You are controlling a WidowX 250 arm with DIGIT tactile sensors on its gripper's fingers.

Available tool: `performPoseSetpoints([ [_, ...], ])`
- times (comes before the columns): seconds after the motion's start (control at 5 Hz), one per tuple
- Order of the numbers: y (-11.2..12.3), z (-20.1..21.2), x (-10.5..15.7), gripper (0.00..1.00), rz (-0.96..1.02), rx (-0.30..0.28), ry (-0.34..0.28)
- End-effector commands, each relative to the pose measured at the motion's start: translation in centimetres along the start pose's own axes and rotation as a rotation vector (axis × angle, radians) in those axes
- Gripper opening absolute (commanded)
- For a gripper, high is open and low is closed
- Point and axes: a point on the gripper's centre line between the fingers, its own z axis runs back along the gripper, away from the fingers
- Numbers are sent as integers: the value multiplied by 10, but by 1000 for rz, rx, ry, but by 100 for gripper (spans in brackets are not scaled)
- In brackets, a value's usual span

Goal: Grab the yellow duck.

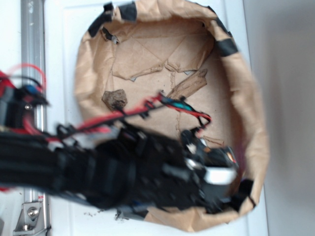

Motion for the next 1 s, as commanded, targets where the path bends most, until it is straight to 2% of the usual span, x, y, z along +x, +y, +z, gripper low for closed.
performPoseSetpoints([
  [0.0, 62, 67, 20, 0, -31, -76, -25],
  [0.2, 59, 91, 31, 0, -163, -112, 19],
  [0.4, 36, 104, 41, 0, -237, -44, 102],
  [0.6, 34, 109, 44, 0, -224, -10, 66],
  [0.8, 35, 99, 41, 0, -214, 24, 69],
])
